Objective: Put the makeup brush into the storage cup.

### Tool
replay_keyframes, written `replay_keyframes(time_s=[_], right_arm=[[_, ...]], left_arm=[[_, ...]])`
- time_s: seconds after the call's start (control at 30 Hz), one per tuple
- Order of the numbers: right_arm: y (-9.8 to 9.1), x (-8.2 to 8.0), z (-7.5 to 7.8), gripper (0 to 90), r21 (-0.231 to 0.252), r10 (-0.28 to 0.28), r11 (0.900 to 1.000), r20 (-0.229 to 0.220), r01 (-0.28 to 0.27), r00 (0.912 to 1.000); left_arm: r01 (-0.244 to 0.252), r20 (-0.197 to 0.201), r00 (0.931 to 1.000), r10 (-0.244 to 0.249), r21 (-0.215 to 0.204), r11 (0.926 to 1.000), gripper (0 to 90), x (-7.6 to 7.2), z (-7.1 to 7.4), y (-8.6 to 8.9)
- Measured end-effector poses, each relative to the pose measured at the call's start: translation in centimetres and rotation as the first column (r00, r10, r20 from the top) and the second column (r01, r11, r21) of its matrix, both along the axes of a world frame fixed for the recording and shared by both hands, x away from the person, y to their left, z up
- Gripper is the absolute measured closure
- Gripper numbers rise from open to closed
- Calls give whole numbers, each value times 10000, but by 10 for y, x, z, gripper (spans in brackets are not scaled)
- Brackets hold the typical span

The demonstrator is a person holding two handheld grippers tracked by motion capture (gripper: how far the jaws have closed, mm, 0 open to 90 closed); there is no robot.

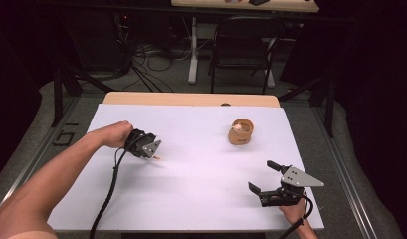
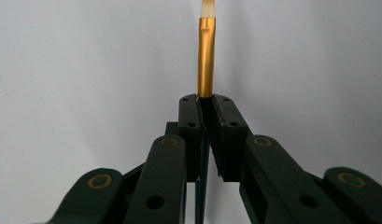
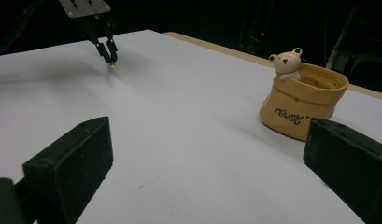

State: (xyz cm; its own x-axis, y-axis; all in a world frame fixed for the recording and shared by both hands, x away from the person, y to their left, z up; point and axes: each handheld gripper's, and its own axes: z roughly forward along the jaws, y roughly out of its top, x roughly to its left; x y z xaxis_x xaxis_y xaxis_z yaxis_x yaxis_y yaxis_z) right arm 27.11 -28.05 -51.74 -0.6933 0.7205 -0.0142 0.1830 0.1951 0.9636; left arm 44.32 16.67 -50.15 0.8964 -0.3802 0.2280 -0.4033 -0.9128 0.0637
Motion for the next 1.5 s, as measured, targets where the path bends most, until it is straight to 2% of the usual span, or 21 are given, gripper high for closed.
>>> replay_keyframes(time_s=[0.1, 0.27, 0.4, 0.57, 0.8, 0.83, 0.87, 0.93, 0.97, 1.03, 1.07, 1.1, 1.3, 1.33, 1.4, 1.43, 1.47, 1.5], right_arm=[[0, 0, 0, 11, 8, -15, 10000, 5, 15, 10000], [1, 0, 0, 12, 3, -10, 10000, -19, 10, 10000], [1, 0, 0, 12, -26, -37, 10000, -48, 37, 10000], [1, 1, 0, 12, -25, -55, 10000, -62, 55, 10000], [1, 1, -1, 12, -89, -69, 9999, -109, 68, 9999], [1, 1, -1, 12, -59, -71, 10000, -103, 71, 9999], [1, 1, 0, 12, -84, -81, 9999, -122, 80, 9999], [1, 1, -1, 12, -90, -95, 9999, -153, 94, 9998], [1, 1, -1, 12, -83, -112, 9999, -119, 111, 9999], [1, 2, -1, 12, -77, -111, 9999, -155, 110, 9998], [1, 1, -1, 12, -94, -120, 9999, -156, 118, 9998], [1, 1, -1, 12, -68, -125, 9999, -144, 124, 9998], [1, 1, -1, 12, -69, -143, 9999, -154, 142, 9998], [1, 2, -1, 12, -89, -143, 9999, -168, 141, 9998], [1, 2, -1, 12, -83, -124, 9999, -182, 122, 9998], [1, 2, -1, 12, -92, -138, 9999, -169, 136, 9998], [1, 2, -1, 12, -95, -131, 9999, -181, 130, 9998], [1, 2, -1, 12, -98, -131, 9999, -200, 129, 9997]], left_arm=[[-172, 74, 9998, 174, -273, 9995, 831, -3, 6, 3], [-553, 226, 9980, 583, -1142, 9919, 831, -7, 16, 8], [-1013, 181, 9941, 1068, -1955, 9755, 831, -10, 25, 12], [-1389, 141, 9889, 1481, -2693, 9530, 832, -14, 34, 14], [-1790, 136, 9810, 1937, -3239, 9290, 832, -17, 40, 14], [-1867, 79, 9796, 2010, -3358, 9232, 832, -17, 40, 13], [-1914, 153, 9779, 2085, -3365, 9220, 833, -18, 41, 12], [-2014, 114, 9756, 2192, -3506, 9146, 833, -19, 42, 11], [-2097, 72, 9737, 2276, -3616, 9085, 833, -20, 43, 10], [-2200, 60, 9709, 2395, -3740, 9010, 833, -21, 44, 9], [-2297, 9, 9685, 2491, -3840, 8943, 833, -22, 44, 8], [-2341, 37, 9668, 2556, -3885, 8912, 833, -22, 45, 7], [-2929, -484, 9514, 3043, -4479, 8447, 833, -25, 50, 3], [-2929, -484, 9514, 3043, -4479, 8447, 833, -25, 50, 3], [-3094, -566, 9452, 3216, -4701, 8266, 834, -26, 50, 1], [-3164, -627, 9432, 3263, -4698, 8241, 834, -27, 51, 0], [-3257, -699, 9399, 3342, -4767, 8165, 834, -27, 51, -1], [-3301, -698, 9380, 3394, -4781, 8139, 834, -28, 52, -2]])
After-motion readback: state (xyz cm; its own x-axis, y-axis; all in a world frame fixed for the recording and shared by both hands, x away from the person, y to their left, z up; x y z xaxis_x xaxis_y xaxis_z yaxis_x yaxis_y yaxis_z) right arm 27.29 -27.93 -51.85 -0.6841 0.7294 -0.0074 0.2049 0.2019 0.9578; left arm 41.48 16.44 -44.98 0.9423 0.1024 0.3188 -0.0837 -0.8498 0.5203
